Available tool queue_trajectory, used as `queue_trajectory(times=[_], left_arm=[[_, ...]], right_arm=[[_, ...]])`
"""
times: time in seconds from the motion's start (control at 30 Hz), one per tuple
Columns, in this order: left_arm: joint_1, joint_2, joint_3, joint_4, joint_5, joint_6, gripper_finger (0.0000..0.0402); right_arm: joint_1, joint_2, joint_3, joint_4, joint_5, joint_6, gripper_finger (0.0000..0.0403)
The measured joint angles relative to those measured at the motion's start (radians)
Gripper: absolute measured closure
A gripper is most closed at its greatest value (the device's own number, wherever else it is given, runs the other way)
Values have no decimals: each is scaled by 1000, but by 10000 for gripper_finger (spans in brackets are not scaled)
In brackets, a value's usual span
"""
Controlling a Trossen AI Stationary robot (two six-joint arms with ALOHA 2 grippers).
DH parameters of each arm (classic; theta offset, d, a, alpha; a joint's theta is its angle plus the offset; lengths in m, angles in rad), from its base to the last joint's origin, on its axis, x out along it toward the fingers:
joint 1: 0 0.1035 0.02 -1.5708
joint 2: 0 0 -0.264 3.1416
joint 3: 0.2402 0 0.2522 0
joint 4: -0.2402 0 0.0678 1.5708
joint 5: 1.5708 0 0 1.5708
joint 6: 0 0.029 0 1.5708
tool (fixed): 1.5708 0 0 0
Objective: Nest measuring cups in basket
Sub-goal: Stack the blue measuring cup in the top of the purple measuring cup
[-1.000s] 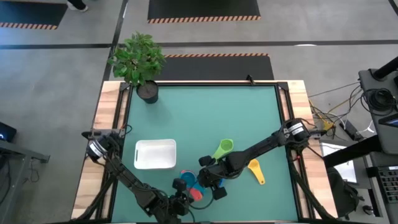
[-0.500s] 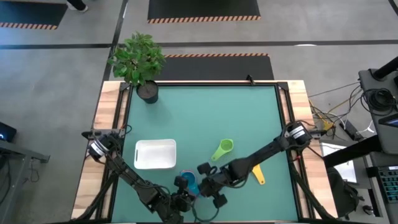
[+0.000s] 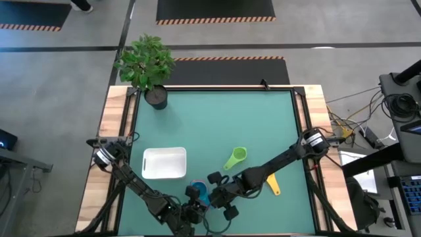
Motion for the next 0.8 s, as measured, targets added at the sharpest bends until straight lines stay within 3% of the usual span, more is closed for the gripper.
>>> queue_trajectory(times=[0.2,0.47,0.8], left_arm=[[1,0,0,0,-1,0,402],[2,0,-2,7,3,0,402],[8,-1,-3,7,4,6,402]], right_arm=[[0,0,3,-29,4,-11,394],[0,-31,19,-168,155,14,394],[8,26,10,-88,121,7,394]])
